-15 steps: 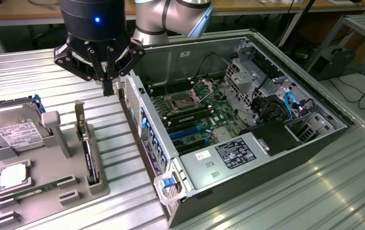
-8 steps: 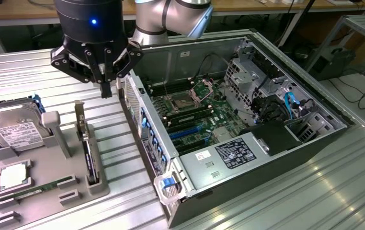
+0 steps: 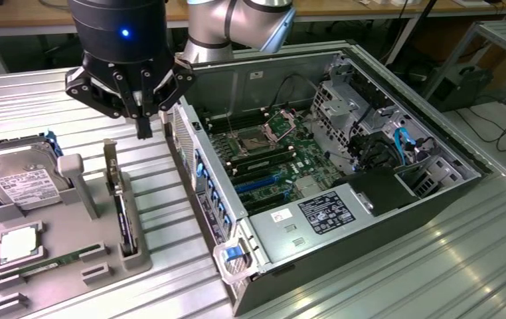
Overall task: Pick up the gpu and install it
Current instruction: 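Reach for the gpu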
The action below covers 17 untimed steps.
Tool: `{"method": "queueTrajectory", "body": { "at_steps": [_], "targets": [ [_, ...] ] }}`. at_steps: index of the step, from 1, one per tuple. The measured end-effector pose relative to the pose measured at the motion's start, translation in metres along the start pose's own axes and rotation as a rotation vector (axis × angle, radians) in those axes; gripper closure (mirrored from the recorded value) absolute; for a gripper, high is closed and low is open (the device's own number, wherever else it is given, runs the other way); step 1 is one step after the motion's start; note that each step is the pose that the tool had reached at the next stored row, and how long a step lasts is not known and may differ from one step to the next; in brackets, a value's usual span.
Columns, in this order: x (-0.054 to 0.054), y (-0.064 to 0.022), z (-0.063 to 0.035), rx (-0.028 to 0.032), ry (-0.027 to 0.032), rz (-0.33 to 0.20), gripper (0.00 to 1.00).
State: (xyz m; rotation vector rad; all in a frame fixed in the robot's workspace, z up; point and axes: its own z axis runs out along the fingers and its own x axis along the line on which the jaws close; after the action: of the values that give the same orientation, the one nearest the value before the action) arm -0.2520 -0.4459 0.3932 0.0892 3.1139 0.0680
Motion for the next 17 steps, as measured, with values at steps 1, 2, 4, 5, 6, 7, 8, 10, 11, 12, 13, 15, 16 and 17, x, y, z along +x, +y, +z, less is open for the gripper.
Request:
{"method": "queueTrajectory", "body": {
  "at_steps": [1,2,4,5,6,7,8,10,11,12,13,15,16,17],
  "targets": [
    [0.001,-0.0012,0.0,0.0,0.0,0.0,0.89],
    [0.002,-0.0019,-0.0001,-0.0001,0.0,-0.001,0.89],
    [0.003,-0.0028,-0.0002,-0.0001,0.0,-0.001,0.89],
    [0.004,-0.0032,-0.0002,0.0,0.0,-0.001,0.89],
    [0.004,-0.0036,-0.0002,0.0,0.0,-0.001,0.89],
    [0.005,-0.0041,-0.0002,-0.0001,0.0,-0.001,0.89],
    [0.006,-0.0046,-0.0003,0.0,0.0001,-0.001,0.89],
    [0.007,-0.0057,-0.0003,-0.0001,0.0,-0.002,0.89],
    [0.007,-0.0062,-0.0004,-0.0001,0.0,-0.002,0.89],
    [0.008,-0.007,-0.0004,-0.0001,0.0,-0.002,0.89],
    [0.009,-0.0076,-0.0004,-0.0002,0.0,-0.002,0.89],
    [0.011,-0.0097,-0.0006,-0.0001,0.0001,-0.003,0.89],
    [0.011,-0.0104,-0.0007,0.0,0.0001,-0.003,0.89],
    [0.012,-0.0111,-0.0007,-0.0001,0.0001,-0.003,0.89]
  ]
}}
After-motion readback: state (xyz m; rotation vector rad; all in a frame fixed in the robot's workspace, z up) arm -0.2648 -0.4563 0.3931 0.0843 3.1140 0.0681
